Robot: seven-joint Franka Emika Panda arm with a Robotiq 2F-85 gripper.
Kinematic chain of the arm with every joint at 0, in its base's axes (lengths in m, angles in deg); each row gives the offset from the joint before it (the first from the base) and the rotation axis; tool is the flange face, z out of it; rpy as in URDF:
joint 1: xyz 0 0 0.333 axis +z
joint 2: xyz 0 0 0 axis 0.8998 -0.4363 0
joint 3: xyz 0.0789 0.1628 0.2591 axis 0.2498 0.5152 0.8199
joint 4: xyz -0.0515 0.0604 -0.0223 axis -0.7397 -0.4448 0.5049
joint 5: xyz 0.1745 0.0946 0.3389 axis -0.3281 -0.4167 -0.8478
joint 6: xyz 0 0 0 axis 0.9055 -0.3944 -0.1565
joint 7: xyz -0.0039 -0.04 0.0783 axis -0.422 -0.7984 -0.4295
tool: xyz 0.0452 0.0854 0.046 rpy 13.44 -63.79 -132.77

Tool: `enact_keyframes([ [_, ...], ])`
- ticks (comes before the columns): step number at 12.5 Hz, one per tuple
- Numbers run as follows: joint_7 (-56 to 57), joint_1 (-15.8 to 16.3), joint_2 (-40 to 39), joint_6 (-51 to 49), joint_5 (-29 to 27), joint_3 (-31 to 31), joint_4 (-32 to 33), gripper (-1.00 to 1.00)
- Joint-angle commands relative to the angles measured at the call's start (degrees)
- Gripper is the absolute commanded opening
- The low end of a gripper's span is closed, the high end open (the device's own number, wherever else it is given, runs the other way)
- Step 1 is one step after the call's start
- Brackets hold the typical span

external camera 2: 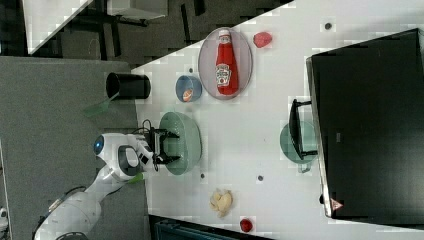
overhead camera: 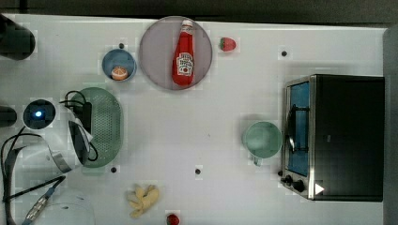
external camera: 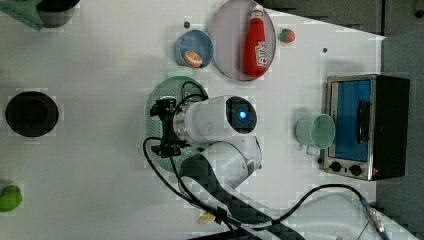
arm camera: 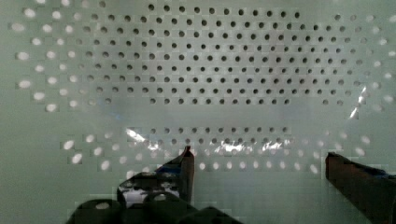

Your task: Drag strainer right to left.

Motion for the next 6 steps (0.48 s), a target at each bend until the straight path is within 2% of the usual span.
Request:
enact_keyframes([
  [1,-2.48,2.66,0.61,0.35,-1.49,0.54,-1.55,1.0],
  [4,-6.8,3.98,0.17,3.07,-1.71,0.59,-2.45,1.0],
  [6,-5.2,4.22,0.79,2.7,-0.54,0.15,-2.38,1.0],
])
